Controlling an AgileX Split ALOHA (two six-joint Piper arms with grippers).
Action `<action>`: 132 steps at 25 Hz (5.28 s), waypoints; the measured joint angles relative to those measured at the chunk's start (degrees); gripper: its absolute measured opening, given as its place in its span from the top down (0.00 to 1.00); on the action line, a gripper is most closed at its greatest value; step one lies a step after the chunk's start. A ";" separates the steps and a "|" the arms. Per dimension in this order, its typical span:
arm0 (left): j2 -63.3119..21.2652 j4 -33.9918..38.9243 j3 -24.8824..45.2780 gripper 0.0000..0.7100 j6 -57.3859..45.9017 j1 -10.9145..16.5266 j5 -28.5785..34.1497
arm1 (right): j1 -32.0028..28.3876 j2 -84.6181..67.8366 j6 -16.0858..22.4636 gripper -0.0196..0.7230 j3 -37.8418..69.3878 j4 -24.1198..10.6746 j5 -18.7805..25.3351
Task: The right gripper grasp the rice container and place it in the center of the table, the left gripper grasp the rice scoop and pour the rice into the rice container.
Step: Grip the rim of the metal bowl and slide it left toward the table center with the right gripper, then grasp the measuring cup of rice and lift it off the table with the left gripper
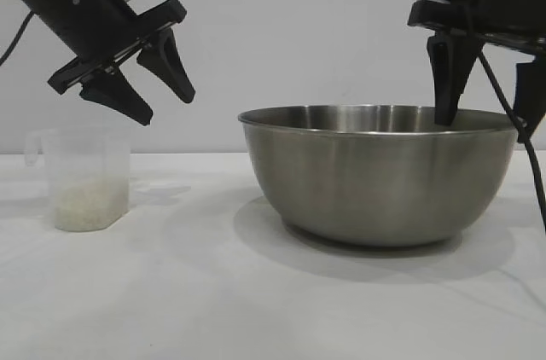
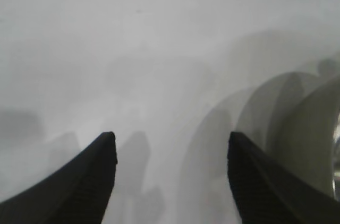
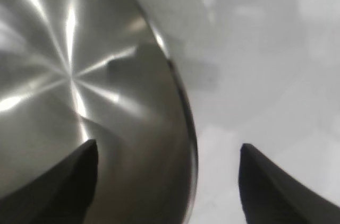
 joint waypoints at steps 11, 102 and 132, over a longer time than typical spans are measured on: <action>0.00 0.00 0.00 0.44 0.00 0.00 0.36 | 0.00 5.06 0.00 0.87 0.00 0.57 -4.61; 0.00 -1.05 0.00 0.44 0.00 -0.11 0.39 | 7.68 -114.24 0.90 0.24 54.31 -12.99 1.40; 0.00 -1.05 -0.02 0.44 0.47 -0.11 0.39 | 7.29 -114.24 7.33 0.24 54.31 -17.13 1.04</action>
